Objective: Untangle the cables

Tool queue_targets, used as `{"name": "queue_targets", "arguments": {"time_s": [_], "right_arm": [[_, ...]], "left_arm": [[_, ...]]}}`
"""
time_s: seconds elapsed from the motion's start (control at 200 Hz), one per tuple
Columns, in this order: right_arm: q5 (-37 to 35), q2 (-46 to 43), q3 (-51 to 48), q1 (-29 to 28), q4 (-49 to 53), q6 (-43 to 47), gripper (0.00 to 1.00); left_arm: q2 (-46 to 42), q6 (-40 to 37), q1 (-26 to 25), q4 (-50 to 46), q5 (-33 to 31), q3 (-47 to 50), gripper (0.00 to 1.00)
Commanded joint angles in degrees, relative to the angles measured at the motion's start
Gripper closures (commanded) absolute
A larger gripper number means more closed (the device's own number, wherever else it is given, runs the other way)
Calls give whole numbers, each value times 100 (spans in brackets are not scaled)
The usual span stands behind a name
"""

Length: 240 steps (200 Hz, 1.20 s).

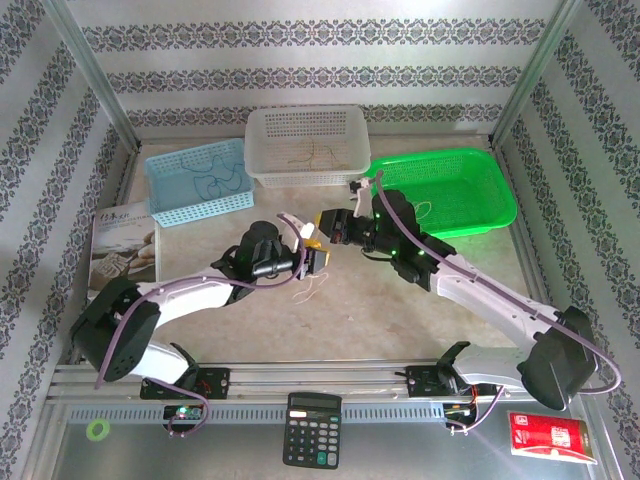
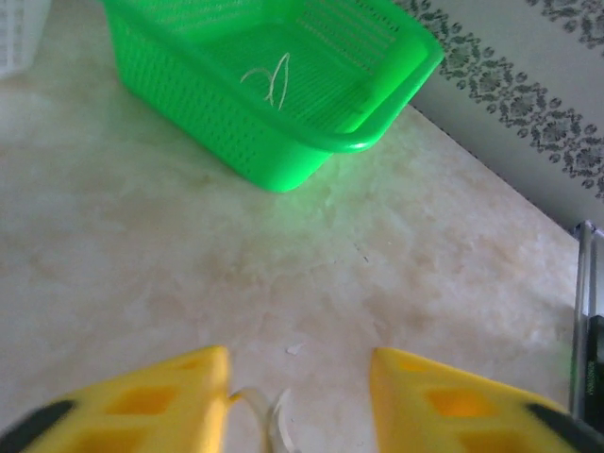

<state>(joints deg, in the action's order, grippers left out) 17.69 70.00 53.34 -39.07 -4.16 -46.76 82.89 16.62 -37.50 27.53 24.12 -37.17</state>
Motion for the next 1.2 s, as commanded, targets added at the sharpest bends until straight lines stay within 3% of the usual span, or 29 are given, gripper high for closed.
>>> {"name": "queue_targets", "arguments": {"time_s": [0.0,0.37,0.64,0.754,0.819,1.094,1.194], "right_arm": [[188,-210,441,191,-433,-165,100],[587,-433,759,1271,-1102,-954,100],[448,-535,641,1472,-1028,-889,100],[320,-507,477,1532,-992,-809,100],[229,-466,397,1571,-989,-750,100],[-45,102,588,1835,-1016,-495,100],[-32,536,939,1945,-1026,-440,100]], "left_arm": [[200,31,29,434,63,269,75],[404,124,154,745,-47,780,92],[438,182,199,763,-17,776,91],[277,243,207,666,39,716,78],[128,286,216,574,36,670,59],[-620,455,284,69,-231,558,1],[-880,530,356,-47,-400,581,0]]}}
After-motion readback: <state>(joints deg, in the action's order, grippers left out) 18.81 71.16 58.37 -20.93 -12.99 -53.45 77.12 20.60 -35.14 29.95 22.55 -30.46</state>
